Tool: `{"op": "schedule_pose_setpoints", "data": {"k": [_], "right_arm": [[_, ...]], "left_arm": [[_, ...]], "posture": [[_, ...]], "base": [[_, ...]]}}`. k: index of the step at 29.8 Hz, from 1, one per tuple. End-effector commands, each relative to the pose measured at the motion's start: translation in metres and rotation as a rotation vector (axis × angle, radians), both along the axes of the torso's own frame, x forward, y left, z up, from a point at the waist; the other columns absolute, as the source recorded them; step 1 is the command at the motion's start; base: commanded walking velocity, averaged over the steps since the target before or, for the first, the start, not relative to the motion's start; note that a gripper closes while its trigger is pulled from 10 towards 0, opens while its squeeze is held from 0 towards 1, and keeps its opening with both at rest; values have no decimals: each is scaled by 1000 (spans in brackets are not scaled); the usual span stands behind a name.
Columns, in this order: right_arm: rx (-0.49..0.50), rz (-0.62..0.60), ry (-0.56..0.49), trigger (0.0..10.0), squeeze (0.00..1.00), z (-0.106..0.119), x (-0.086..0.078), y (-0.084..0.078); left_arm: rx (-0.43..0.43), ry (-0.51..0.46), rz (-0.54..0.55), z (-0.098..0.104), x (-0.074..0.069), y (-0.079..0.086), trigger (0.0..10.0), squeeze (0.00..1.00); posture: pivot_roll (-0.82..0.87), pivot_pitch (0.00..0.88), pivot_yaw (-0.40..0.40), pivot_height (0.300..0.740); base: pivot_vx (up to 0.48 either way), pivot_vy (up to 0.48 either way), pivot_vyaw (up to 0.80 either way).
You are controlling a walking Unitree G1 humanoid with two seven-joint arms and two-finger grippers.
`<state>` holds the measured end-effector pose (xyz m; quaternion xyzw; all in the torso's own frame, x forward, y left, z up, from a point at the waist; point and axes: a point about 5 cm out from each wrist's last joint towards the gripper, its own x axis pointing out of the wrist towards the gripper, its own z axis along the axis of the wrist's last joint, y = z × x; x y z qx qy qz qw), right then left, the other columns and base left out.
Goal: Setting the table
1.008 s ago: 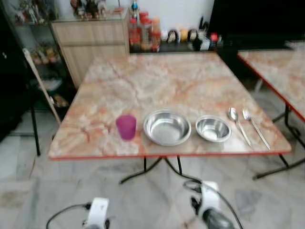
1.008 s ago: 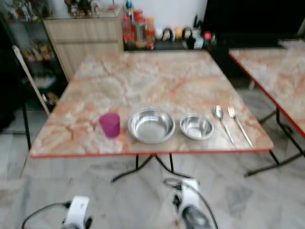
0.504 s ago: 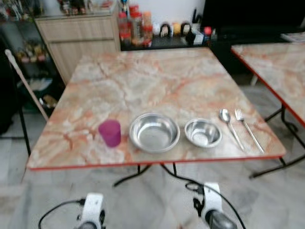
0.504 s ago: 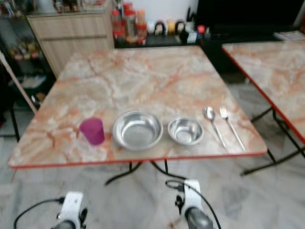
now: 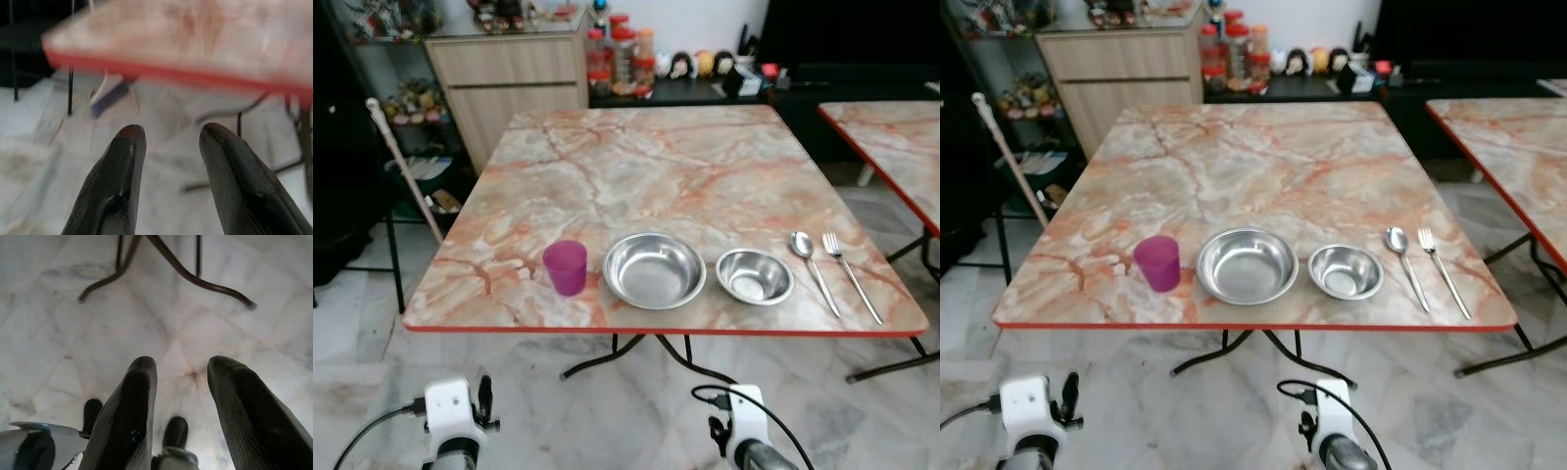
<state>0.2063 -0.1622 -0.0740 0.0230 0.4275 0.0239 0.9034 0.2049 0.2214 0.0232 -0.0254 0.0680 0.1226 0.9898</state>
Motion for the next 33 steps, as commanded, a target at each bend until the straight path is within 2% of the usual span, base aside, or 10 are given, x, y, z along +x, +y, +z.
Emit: {"op": "schedule_pose_setpoints", "data": {"k": [1, 3, 6, 7, 8, 10, 14, 15, 17, 33], "right_arm": [[-5, 15, 0, 10000, 0, 1, 3, 1], [-2, 14, -5, 10000, 0, 2, 5, 2], [-2, 12, -6, 10000, 0, 3, 5, 2], [-2, 9, -8, 10000, 0, 3, 6, 2], [-2, 9, -9, 10000, 0, 3, 6, 1], [0, -4, -17, 10000, 0, 3, 6, -1], [-2, -12, -19, 10000, 0, 3, 5, -4], [-10, -13, -11, 10000, 0, 2, 1, -8], [-19, -15, -3, 10000, 0, 0, -2, -11], [-18, -25, -9, 10000, 0, 1, 1, -9]], "left_arm": [[-55, -41, -21, 12, 3, -5, 10000, 0], [-148, -95, -45, 28, 8, -15, 10000, 0], [-214, -122, -52, 36, 13, -21, 10000, 0], [-280, -142, -32, 42, 17, -23, 10000, 0], [-297, -145, -17, 44, 18, -22, 10000, 0], [-265, -163, 18, 48, 22, -18, 10000, 0], [-230, -177, 15, 56, 25, -17, 10000, 0], [-211, -210, 19, 64, 31, -18, 10000, 0], [-199, -230, 17, 71, 33, -18, 10000, 0], [-171, -212, 20, 72, 32, -14, 10000, 0]], "posture": [[180, 0, 11, 740], [188, 0, 9, 740], [188, 0, 8, 740], [177, 0, 13, 740], [171, 0, 13, 740], [162, 0, 14, 740], [157, 0, 13, 740], [150, 0, 14, 740], [144, 0, 16, 740], [153, 0, 20, 740]], "base": [[0, 0, 0], [0, 0, 0], [0, 0, 0], [0, 0, 0], [0, 0, 0], [0, 0, 0], [0, 0, 0], [0, -262, 0], [0, -319, 0], [0, -377, 0]]}}
